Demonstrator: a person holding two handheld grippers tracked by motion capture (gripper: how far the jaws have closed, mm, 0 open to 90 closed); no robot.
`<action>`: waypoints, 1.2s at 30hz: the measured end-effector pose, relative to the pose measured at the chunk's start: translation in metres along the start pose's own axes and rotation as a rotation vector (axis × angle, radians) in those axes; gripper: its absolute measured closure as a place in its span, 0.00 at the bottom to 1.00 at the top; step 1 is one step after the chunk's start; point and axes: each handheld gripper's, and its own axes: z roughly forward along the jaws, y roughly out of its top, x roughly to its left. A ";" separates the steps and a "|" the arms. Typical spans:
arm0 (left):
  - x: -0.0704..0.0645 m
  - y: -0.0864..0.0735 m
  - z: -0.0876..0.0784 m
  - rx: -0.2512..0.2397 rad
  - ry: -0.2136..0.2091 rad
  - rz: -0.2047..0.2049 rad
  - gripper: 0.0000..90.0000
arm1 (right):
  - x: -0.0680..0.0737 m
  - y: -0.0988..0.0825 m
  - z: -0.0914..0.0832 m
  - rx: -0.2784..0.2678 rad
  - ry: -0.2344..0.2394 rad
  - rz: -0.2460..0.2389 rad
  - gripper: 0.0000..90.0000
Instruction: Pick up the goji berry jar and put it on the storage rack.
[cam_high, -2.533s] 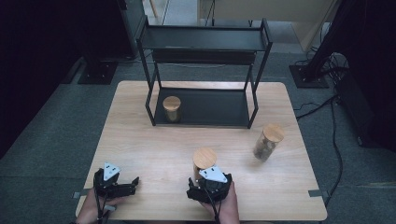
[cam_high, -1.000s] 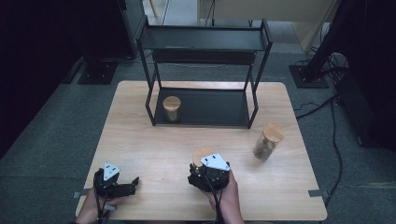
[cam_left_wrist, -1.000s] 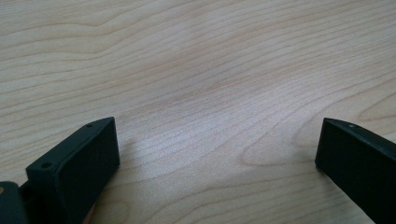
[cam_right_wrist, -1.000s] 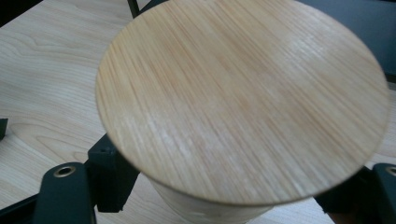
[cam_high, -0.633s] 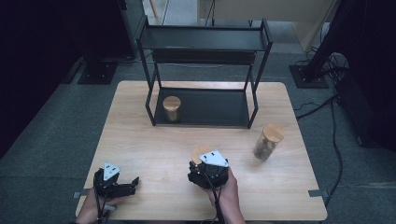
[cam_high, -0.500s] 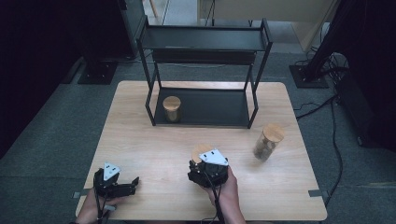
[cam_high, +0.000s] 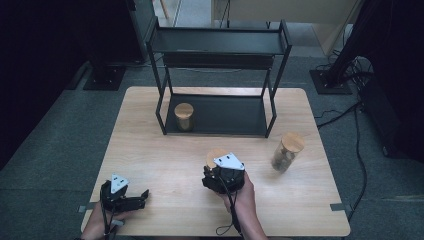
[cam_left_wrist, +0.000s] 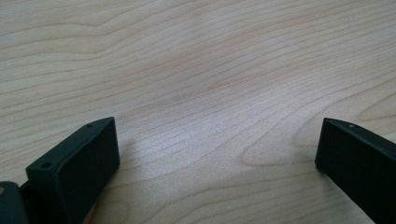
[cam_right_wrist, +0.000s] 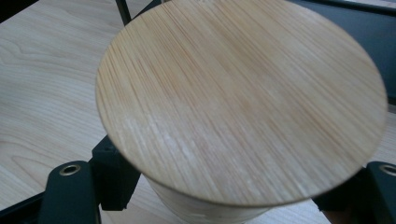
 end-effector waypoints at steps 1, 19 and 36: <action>0.000 0.000 0.000 0.000 0.000 0.000 0.00 | -0.001 0.001 0.001 0.001 0.000 0.001 0.27; 0.000 0.000 0.000 -0.002 0.000 -0.002 0.00 | -0.016 0.016 0.020 -0.002 -0.010 0.007 0.28; 0.000 0.000 0.000 0.000 -0.001 -0.002 0.00 | -0.032 0.031 0.039 -0.007 -0.011 0.007 0.28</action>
